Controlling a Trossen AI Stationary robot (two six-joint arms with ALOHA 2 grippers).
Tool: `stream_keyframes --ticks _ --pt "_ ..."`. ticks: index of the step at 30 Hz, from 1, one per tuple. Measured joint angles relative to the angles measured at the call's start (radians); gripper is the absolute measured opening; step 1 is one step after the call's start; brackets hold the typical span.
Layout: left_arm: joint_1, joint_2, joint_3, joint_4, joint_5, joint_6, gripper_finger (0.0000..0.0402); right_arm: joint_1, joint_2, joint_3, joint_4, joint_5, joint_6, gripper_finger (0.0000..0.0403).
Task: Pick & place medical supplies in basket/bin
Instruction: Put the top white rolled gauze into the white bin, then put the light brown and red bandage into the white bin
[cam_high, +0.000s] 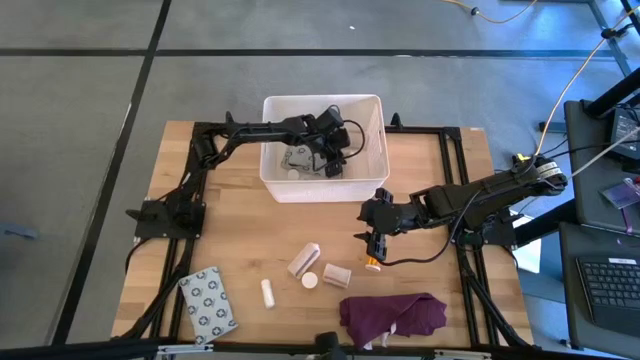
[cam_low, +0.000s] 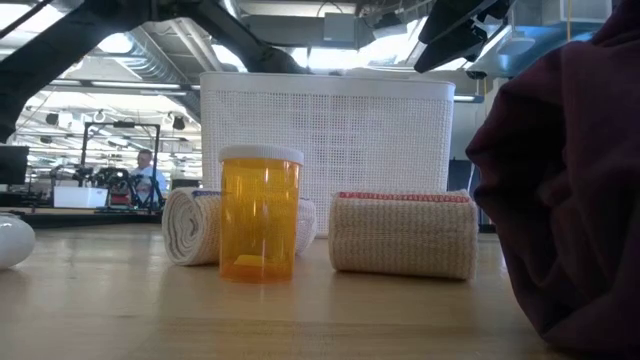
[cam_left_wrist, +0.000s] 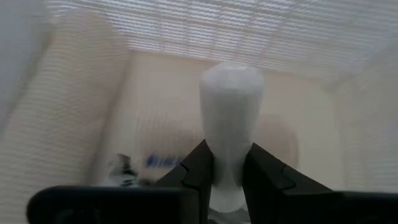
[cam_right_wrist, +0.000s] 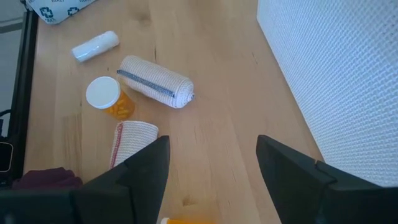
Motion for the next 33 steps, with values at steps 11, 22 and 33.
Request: stream_keyframes --ticks 11,22,33 --pt "0.0 -0.001 0.0 -0.006 -0.069 -0.021 0.0135 0.0 0.0 0.0 0.0 0.0 -0.002 0.0241" --pt "0.003 -0.093 0.0 0.045 -0.018 -0.135 0.0177 0.0 0.0 0.0 0.001 0.0 -0.288 0.0241" --pt "0.007 -0.439 0.0 0.118 -0.027 -0.124 0.0171 -0.006 0.0 0.0 -0.069 -0.023 -0.235 0.0241"
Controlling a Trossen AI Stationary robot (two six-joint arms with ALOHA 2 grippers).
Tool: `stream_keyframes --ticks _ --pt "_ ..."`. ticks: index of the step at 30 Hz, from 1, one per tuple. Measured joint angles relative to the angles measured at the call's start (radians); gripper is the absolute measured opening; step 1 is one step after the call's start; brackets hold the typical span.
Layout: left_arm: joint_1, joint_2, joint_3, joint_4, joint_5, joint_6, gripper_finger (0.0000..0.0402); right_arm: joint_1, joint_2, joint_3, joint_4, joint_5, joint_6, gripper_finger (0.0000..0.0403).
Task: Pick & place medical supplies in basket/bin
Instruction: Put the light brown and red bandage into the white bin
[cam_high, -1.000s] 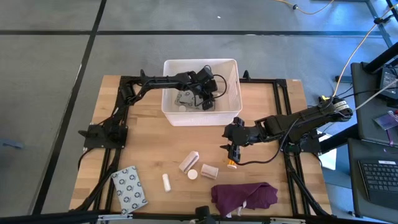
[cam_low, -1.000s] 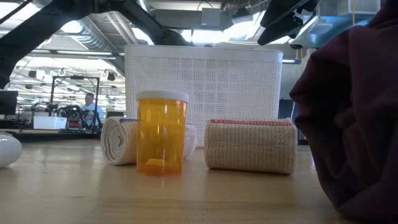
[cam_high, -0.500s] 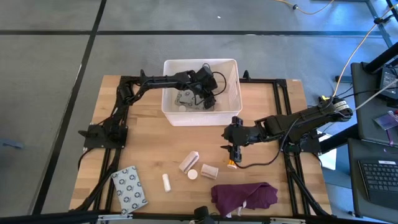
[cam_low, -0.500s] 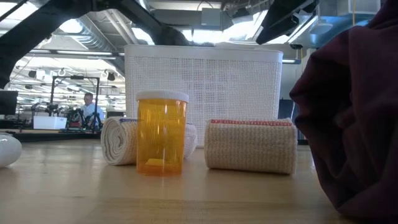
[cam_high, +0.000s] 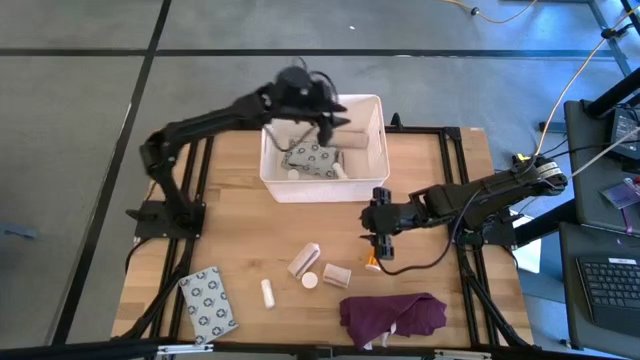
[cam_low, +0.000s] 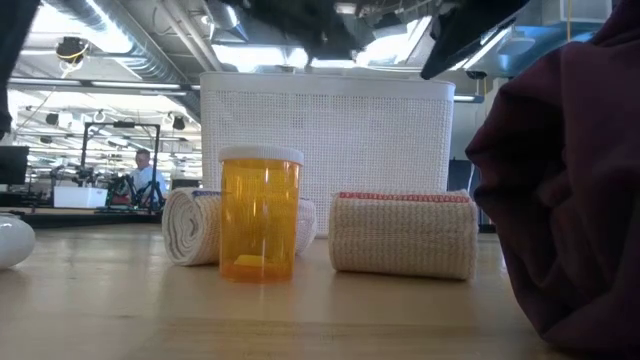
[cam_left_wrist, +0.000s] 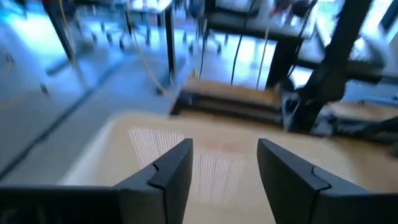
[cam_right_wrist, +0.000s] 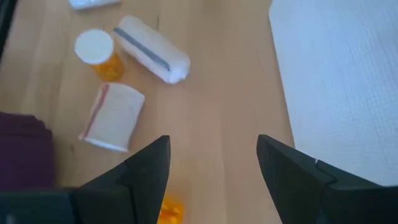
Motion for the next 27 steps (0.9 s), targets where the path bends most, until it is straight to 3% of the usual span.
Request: stream_keyframes --ticks 6,9,14,19,23,27 --pt "-0.047 -0.229 0.0 -0.12 0.01 0.011 0.0168 -0.002 0.0 0.0 -0.087 0.029 -0.099 0.0241" --pt "-0.086 -0.333 0.0 -0.28 0.012 0.01 0.0163 -0.002 0.0 0.0 -0.086 0.018 -0.21 0.0241" --pt "-0.194 -0.467 0.0 -0.616 0.01 -0.037 0.0156 -0.007 0.0 0.0 -0.059 0.009 -0.264 0.0241" --pt "-0.382 -0.516 0.0 -0.843 -0.024 -0.095 0.014 -0.007 0.0 0.0 0.032 0.0 -0.236 0.0241" --pt "-0.537 -0.507 0.0 -0.912 -0.143 -0.255 0.0122 -0.013 0.015 0.0 0.108 -0.069 -0.09 0.0241" --pt "-0.658 -0.477 0.0 -0.989 -0.268 -0.322 0.0098 -0.009 0.088 0.0 0.162 -0.172 0.022 0.0241"
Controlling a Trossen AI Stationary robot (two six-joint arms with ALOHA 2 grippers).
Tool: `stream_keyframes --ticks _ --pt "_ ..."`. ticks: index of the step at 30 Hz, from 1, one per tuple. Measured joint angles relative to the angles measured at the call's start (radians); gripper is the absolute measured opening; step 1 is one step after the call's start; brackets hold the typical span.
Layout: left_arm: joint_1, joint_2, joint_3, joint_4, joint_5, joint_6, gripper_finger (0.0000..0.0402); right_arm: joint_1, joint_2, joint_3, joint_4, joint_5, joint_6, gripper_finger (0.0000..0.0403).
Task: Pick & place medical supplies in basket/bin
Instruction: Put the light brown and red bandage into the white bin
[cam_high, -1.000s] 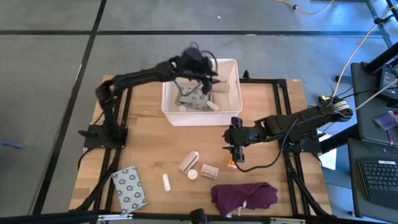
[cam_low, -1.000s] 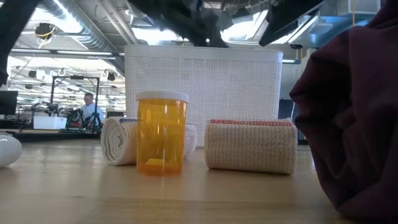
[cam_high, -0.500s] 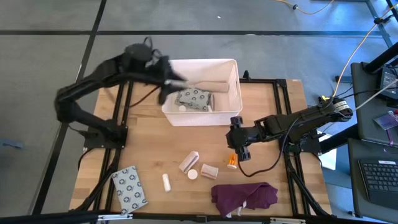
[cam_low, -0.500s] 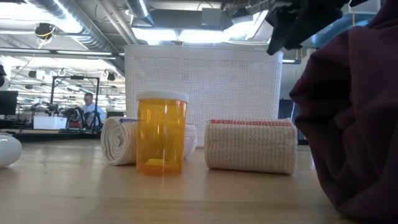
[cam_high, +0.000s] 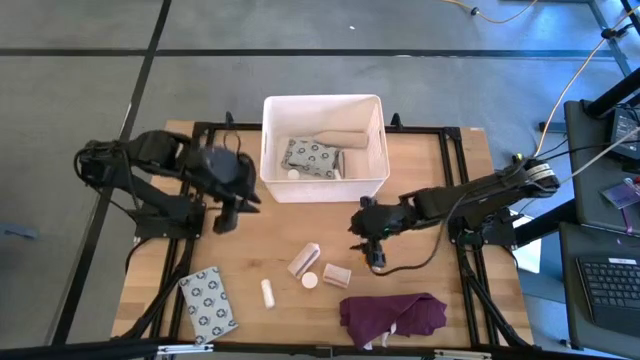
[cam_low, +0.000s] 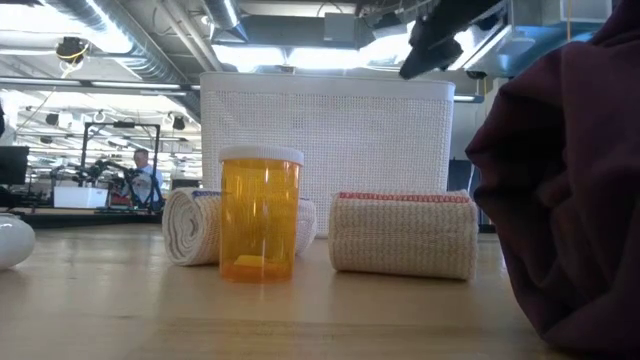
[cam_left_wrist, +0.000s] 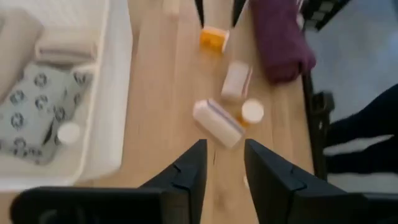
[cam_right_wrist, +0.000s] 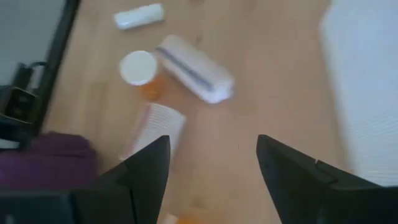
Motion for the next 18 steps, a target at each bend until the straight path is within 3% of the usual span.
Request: stream_keyframes --ticks 8,18 --pt "-0.106 0.044 0.0 -0.08 -0.049 -0.137 0.0046 0.067 0.206 0.0 0.182 -0.146 0.166 0.0241" --pt "-0.154 0.064 0.0 -0.083 -0.048 -0.103 0.0016 0.143 0.419 0.125 0.17 -0.027 0.214 0.0241"
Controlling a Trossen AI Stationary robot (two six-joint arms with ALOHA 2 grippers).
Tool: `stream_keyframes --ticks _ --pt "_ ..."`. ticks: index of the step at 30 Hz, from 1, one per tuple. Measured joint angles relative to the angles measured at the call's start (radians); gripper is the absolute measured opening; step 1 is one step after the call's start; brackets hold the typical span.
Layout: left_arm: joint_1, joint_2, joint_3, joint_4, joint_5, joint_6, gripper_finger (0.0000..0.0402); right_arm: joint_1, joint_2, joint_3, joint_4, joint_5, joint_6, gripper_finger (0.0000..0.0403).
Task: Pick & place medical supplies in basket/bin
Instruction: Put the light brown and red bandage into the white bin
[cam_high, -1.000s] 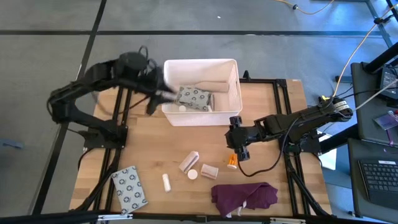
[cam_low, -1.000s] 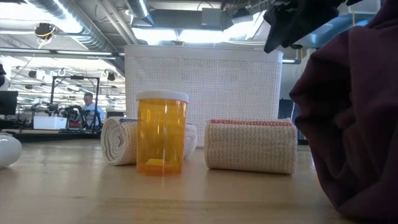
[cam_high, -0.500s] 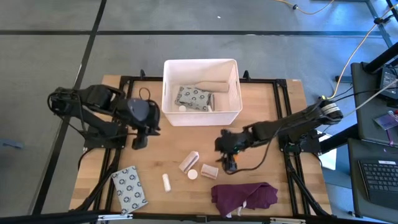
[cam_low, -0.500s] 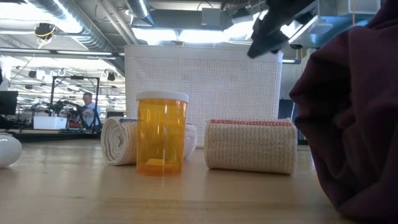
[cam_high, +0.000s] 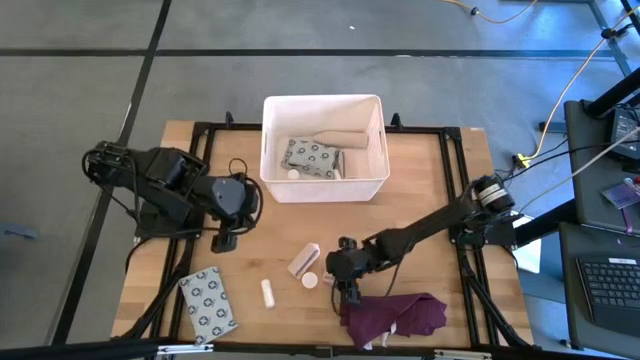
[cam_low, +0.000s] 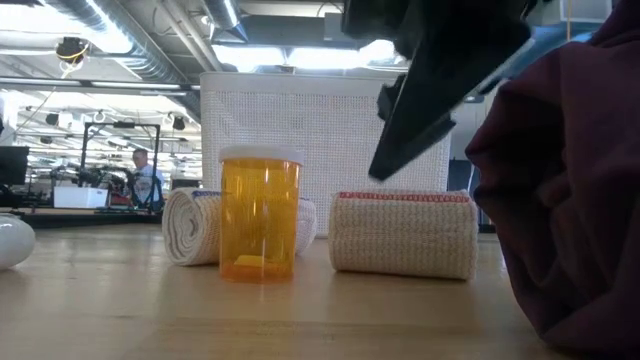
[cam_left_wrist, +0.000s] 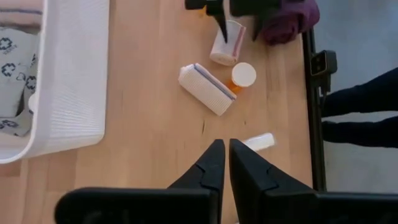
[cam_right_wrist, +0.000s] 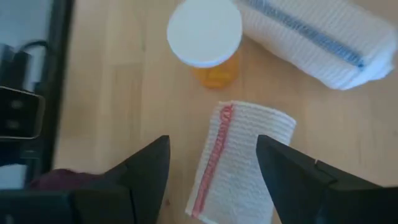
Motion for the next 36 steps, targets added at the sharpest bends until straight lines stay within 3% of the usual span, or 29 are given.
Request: stream_keyframes --ticks 7,12,17,23,28,31,36 --pt "0.0 0.001 0.0 0.0 0.002 0.008 0.0017 0.013 0.147 0.177 -0.288 0.197 0.008 0.0241" --pt "0.0 0.001 0.0 0.0 0.001 0.007 0.0017 0.013 0.205 0.243 -0.356 0.2 0.026 0.0218" --pt "0.0 0.001 0.0 0.0 0.002 0.0 0.0015 0.012 0.216 0.269 -0.371 0.155 0.025 0.0145" --pt "0.0 0.001 0.0 0.0 0.06 -0.002 0.001 -0.01 0.167 0.364 -0.516 -0.014 -0.105 0.0065" --pt "0.0 0.001 0.0 0.0 0.078 -0.005 0.0012 -0.071 0.083 0.517 -0.709 -0.065 -0.211 0.0048" --pt "0.0 0.001 0.0 0.0 0.074 -0.044 0.0012 -0.111 0.026 0.618 -0.751 -0.019 -0.268 0.0053" --pt "0.0 0.001 0.0 0.0 0.03 -0.095 0.0008 -0.195 -0.048 0.739 -0.751 0.167 -0.387 0.0059"
